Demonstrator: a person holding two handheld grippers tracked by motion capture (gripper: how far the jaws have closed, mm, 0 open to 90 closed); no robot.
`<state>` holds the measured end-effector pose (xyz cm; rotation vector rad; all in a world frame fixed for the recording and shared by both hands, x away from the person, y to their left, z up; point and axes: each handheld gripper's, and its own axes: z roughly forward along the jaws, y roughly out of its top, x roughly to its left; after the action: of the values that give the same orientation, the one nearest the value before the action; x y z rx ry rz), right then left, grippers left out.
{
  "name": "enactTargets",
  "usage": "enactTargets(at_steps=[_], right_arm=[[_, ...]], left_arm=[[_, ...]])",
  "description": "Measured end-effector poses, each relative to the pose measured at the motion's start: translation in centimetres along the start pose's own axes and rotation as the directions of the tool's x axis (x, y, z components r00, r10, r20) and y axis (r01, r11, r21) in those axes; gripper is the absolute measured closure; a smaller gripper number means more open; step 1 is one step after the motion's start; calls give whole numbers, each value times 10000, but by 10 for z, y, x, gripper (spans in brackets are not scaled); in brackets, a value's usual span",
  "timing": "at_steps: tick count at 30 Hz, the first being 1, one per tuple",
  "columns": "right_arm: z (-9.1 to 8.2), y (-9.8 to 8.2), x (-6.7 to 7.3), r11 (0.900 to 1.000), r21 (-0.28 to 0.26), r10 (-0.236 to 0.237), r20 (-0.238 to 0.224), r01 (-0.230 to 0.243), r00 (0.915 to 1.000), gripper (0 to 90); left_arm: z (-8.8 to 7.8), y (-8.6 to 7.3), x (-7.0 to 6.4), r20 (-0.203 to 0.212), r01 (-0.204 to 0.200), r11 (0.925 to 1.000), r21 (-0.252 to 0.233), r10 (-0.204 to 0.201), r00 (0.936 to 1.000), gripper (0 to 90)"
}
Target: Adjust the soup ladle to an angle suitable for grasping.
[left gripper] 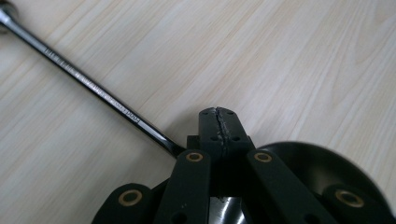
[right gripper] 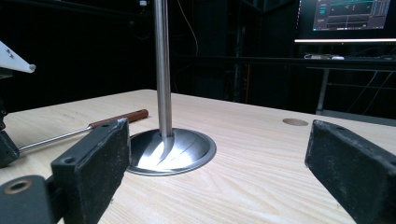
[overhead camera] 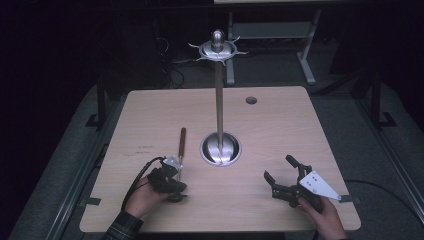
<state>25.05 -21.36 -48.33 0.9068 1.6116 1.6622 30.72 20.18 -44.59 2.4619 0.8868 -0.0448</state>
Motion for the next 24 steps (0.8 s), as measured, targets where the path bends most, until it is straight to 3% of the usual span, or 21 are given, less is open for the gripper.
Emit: enactTargets(at_steps=[7, 16, 21, 24], right_arm=[[0, 0, 0, 10000, 2, 11, -5, -11, 10000, 63], [0, 0, 0, 10000, -7, -3, -3, 3, 10000, 63], [0, 0, 0, 10000, -4, -10, -3, 10, 10000, 63], [0, 0, 0, 10000, -1, -6, 6, 6, 10000, 63]], left_arm=[[-10, -5, 10, -375, 72, 9994, 327, -60, 9993, 898], [-23, -13, 23, -777, 468, 9984, 305, -444, 9960, 899], [-34, -20, 34, -1060, 749, 9971, 140, -730, 9917, 899], [-39, -25, 40, -1633, 820, 9961, 324, -757, 9837, 899]])
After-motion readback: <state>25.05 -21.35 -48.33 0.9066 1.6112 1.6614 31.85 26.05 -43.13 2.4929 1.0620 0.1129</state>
